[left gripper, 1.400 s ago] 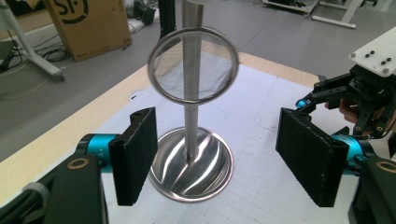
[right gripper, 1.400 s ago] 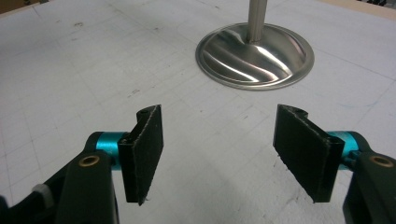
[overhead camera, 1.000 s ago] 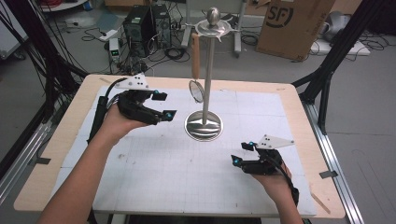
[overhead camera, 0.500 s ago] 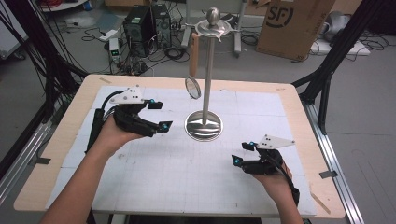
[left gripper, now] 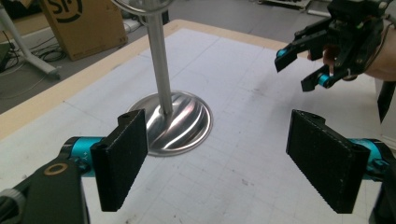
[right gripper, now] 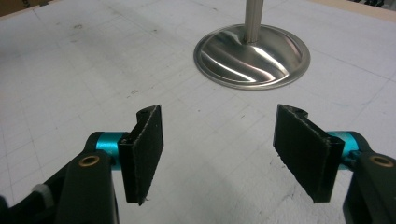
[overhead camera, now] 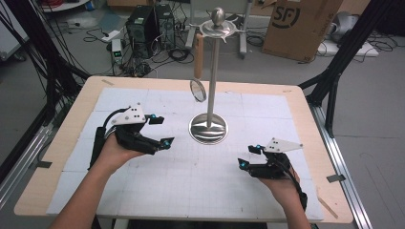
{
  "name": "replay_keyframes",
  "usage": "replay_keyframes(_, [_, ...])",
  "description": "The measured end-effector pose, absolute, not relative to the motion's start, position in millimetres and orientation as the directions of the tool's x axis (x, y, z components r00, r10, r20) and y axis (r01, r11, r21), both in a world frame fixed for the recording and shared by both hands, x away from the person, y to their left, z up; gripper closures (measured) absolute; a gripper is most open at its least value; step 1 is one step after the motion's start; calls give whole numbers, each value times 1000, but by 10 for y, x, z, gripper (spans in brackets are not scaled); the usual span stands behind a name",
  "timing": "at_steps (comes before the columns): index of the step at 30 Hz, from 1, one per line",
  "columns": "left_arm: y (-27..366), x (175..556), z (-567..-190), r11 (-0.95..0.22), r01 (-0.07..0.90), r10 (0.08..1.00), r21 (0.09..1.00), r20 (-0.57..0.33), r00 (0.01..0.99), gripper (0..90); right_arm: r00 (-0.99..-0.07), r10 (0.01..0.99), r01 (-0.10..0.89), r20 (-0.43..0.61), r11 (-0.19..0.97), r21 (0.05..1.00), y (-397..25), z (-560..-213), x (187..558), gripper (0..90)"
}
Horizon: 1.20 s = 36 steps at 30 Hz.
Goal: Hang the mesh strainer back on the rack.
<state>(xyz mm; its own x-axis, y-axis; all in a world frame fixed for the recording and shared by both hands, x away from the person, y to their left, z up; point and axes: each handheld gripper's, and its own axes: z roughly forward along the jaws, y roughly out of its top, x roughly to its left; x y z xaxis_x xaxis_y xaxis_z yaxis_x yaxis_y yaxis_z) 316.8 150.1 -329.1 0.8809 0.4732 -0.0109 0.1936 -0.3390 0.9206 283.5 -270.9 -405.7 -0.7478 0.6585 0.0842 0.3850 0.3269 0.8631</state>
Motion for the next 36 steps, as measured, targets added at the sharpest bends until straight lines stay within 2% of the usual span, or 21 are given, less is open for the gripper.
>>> replay_keyframes(12, [1513, 3111, -3436, -315, 220, 491, 923, -40, 870, 206, -759, 642, 392, 104, 325, 861, -2684, -4064, 2856, 307])
replay_keyframes(17, [1480, 3100, -3511, -359, 217, 498, 908, -11, 867, 198, -760, 642, 387, 101, 322, 864, -2705, -4062, 2863, 300])
replay_keyframes(36, [1560, 3042, -3710, -342, 253, 511, 905, -47, 858, 189, -754, 650, 384, 92, 324, 865, -2680, -4041, 2851, 289])
